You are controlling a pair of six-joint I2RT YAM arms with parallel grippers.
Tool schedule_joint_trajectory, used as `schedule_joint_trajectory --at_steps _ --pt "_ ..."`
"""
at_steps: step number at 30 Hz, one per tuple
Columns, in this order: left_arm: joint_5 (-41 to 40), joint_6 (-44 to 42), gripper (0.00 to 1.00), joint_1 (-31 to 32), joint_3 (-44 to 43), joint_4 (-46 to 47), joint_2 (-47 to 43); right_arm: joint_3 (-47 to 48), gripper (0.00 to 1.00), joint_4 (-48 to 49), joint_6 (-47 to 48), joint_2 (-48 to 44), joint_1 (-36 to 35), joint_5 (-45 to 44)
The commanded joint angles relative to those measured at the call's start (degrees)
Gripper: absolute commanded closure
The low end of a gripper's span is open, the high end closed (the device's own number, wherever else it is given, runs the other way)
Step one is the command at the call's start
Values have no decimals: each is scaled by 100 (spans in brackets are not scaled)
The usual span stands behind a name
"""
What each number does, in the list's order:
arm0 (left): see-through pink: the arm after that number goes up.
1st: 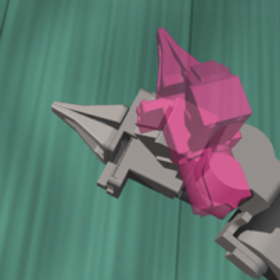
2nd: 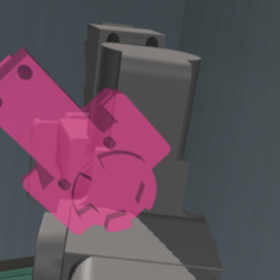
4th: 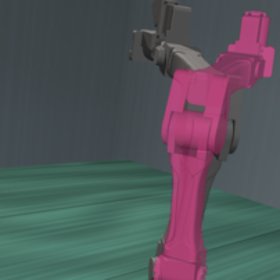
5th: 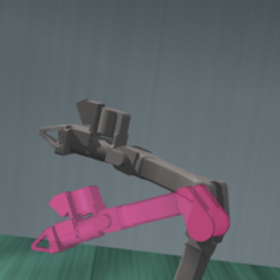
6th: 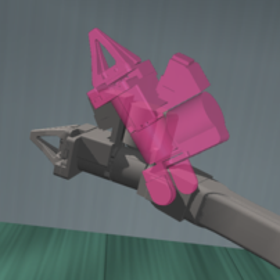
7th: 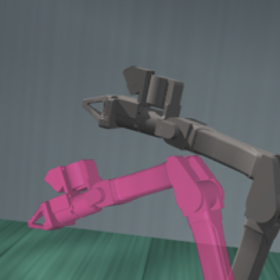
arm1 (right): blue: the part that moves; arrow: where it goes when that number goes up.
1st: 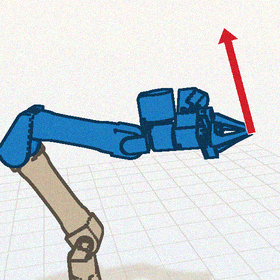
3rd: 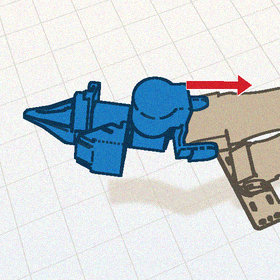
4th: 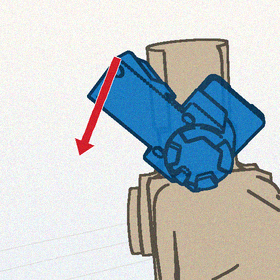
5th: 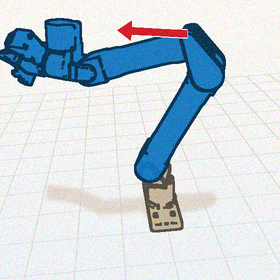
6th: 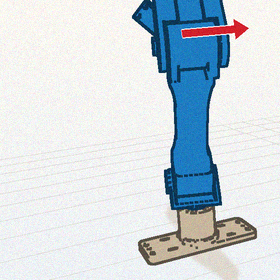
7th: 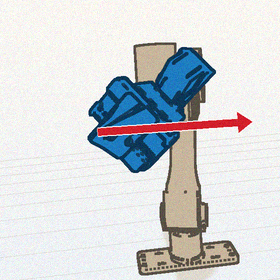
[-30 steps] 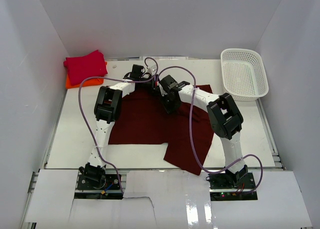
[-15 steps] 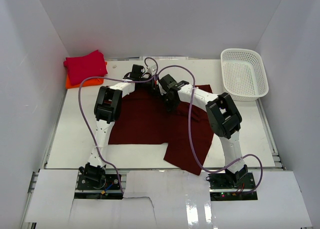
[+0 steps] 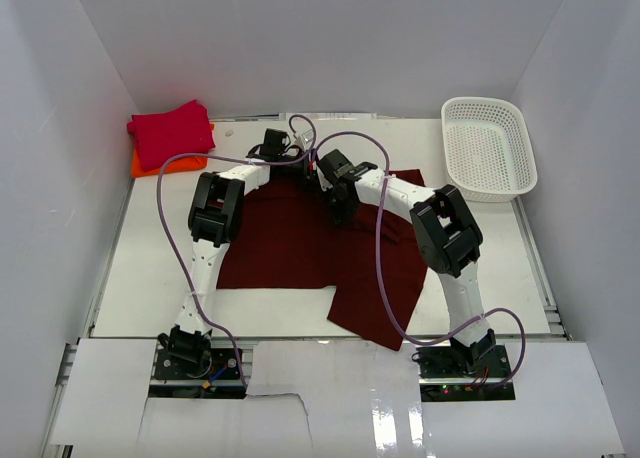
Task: Fold and stack the t-shirts
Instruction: Fold the flattened tshirt in 1/3 of the way
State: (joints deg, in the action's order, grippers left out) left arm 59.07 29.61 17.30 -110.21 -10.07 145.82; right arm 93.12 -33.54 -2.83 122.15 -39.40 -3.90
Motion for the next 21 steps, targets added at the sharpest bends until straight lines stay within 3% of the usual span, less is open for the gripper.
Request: schedule_joint_trajectory --at_steps 1,5,8,17,21 --pt "-194 -157 49 -86 105 -127 -229 4 70 -12 -42 81 2 12" --pt "-194 -157 49 -86 105 -136 -238 -40 75 -21 -51 143 2 -23" --pt "-194 -157 49 -95 105 -127 -229 -49 92 -21 -60 134 2 -32" --pt "-185 -166 49 -95 114 -136 -247 329 92 -381 -86 -42 2 354" --pt "-185 -166 49 -95 105 -136 -256 935 92 -978 -51 177 72 1556"
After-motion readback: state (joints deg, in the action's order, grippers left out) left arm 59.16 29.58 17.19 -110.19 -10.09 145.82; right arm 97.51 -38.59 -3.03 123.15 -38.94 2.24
